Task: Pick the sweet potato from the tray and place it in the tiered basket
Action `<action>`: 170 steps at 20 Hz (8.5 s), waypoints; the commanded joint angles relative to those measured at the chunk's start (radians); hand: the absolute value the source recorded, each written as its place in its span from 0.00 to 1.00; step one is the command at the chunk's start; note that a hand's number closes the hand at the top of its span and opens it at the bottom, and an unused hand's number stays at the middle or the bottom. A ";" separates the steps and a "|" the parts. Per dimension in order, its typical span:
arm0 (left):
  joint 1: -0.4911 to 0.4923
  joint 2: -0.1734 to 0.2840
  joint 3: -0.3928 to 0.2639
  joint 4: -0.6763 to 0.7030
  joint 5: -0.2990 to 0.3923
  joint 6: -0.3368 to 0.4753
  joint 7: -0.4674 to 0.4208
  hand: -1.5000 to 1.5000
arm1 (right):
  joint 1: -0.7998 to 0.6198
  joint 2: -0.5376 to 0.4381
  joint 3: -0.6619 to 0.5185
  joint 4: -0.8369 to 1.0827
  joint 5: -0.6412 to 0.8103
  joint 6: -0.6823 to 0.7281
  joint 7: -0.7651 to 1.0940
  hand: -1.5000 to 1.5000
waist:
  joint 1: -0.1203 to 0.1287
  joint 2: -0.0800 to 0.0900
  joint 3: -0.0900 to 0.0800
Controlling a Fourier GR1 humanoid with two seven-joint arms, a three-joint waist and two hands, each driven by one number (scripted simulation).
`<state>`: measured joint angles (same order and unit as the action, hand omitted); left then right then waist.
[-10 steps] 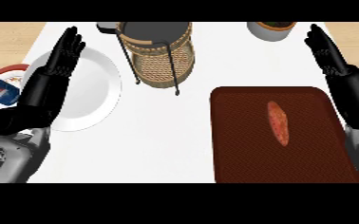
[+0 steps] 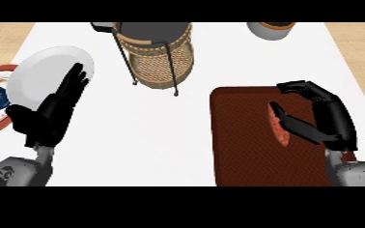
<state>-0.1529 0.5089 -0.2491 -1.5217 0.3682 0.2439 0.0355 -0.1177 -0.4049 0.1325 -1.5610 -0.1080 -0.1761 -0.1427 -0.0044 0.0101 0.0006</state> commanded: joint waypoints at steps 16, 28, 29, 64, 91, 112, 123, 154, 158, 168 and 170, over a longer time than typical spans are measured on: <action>0.066 -0.029 0.027 0.001 0.024 -0.046 0.071 0.50 | 0.085 -0.386 0.165 -0.144 0.464 0.139 0.419 0.00 | -0.003 -0.014 -0.008; 0.059 -0.072 0.054 -0.052 -0.017 -0.062 0.134 0.50 | -0.127 -0.202 0.282 -0.221 0.522 0.412 0.888 0.00 | 0.013 -0.010 -0.001; 0.084 -0.047 0.100 -0.045 -0.001 -0.103 0.122 0.50 | -0.108 -0.212 0.231 -0.254 0.499 0.444 0.901 0.00 | 0.009 -0.010 -0.001; 0.087 -0.208 0.211 -0.078 -0.181 -0.204 0.204 0.50 | -0.041 0.032 0.202 0.264 0.996 0.365 0.524 1.00 | 0.002 -0.012 -0.001; 0.144 -0.234 0.270 -0.054 -0.208 -0.265 0.134 0.50 | -0.180 0.043 -0.117 -0.037 0.775 0.058 0.190 1.00 | -0.011 -0.017 -0.001; 0.121 -0.301 0.248 -0.063 -0.258 -0.257 0.178 0.50 | -0.845 0.401 0.137 0.137 0.887 0.185 0.799 1.00 | 0.023 -0.010 -0.001; 0.068 -0.294 0.277 -0.068 -0.243 -0.292 0.199 0.50 | -1.015 0.405 0.150 0.591 0.772 -0.019 0.719 1.00 | 0.028 -0.007 -0.001; 0.023 -0.327 0.261 -0.015 -0.278 -0.313 0.191 0.50 | -1.226 0.405 0.248 1.102 0.470 -0.530 0.425 0.00 | 0.077 0.008 -0.001; -0.009 -0.337 0.257 -0.002 -0.298 -0.294 0.188 0.50 | -1.223 0.405 0.188 1.081 0.368 -0.593 0.395 0.00 | 0.078 0.012 -0.001; 0.075 -0.300 0.309 -0.045 -0.262 -0.320 0.186 0.50 | -1.175 0.389 -0.079 0.937 0.127 -0.620 0.191 0.00 | 0.038 -0.001 0.000; 0.062 -0.274 0.335 -0.028 -0.244 -0.347 0.177 0.50 | -1.152 0.366 -0.119 0.948 0.112 -0.627 0.135 0.00 | 0.032 -0.001 0.000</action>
<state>-0.1062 0.2048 0.0534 -1.5585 0.1025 -0.0731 0.2276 -1.2942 -0.0111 0.0984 -0.5926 0.0596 -0.8007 0.0712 0.0403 0.0106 0.0004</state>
